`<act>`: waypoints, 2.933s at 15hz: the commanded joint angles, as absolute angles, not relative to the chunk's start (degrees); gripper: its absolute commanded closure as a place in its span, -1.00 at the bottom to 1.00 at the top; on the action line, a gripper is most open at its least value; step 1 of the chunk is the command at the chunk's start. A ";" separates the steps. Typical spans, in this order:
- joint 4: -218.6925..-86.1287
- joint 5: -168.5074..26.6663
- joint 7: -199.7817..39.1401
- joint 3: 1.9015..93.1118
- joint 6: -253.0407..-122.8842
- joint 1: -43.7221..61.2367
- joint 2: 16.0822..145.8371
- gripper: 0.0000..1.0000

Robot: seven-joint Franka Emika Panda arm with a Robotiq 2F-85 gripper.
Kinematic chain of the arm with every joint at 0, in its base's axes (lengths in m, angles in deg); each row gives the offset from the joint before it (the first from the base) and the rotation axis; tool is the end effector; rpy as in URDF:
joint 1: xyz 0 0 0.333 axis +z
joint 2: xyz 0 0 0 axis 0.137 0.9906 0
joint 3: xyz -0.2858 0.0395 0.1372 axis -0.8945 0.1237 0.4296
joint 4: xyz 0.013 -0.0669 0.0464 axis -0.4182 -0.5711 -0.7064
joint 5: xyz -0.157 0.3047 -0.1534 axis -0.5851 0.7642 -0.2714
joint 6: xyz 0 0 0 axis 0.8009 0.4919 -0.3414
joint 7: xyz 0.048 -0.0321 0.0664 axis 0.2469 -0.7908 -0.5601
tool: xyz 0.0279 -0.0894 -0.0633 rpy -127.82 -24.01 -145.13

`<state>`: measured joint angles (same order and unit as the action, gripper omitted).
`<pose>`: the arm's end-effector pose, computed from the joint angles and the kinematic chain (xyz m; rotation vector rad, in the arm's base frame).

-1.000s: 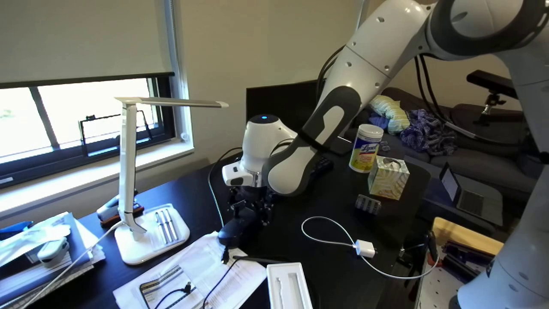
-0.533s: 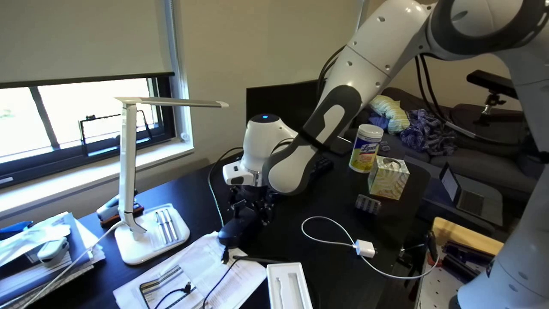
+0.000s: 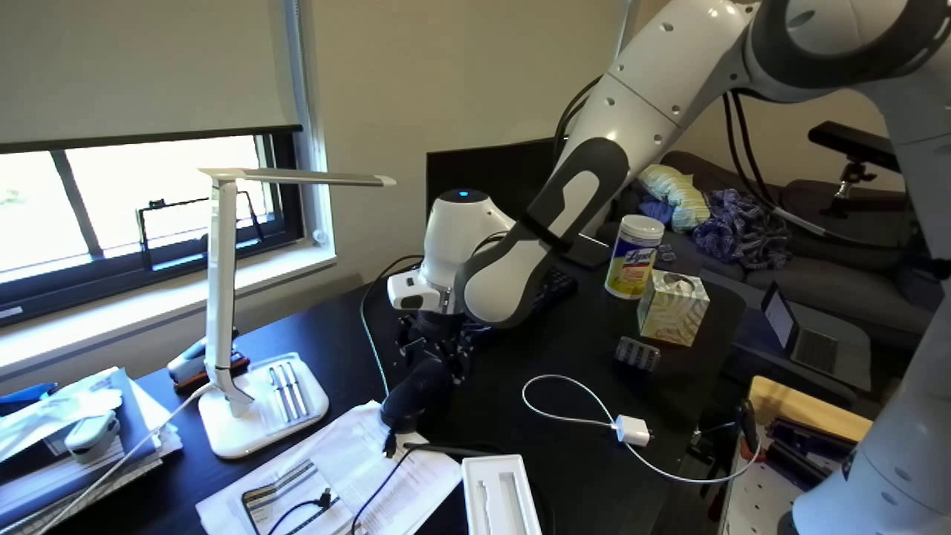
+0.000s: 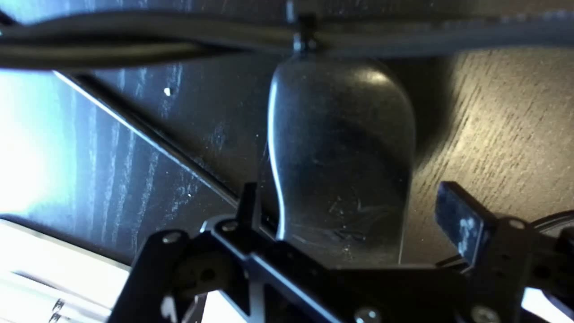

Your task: Move the black case to the right

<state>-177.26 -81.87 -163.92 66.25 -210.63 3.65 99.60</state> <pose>0.5825 0.1155 0.1677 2.0141 2.3599 0.1841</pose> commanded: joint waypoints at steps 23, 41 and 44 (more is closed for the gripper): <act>-168.55 -80.50 -164.51 65.16 -200.48 7.46 102.01 -1.00; -163.51 -80.16 -164.62 64.66 -199.25 8.34 106.31 -1.00; -163.01 -80.17 -164.64 64.72 -199.50 8.28 106.80 -1.00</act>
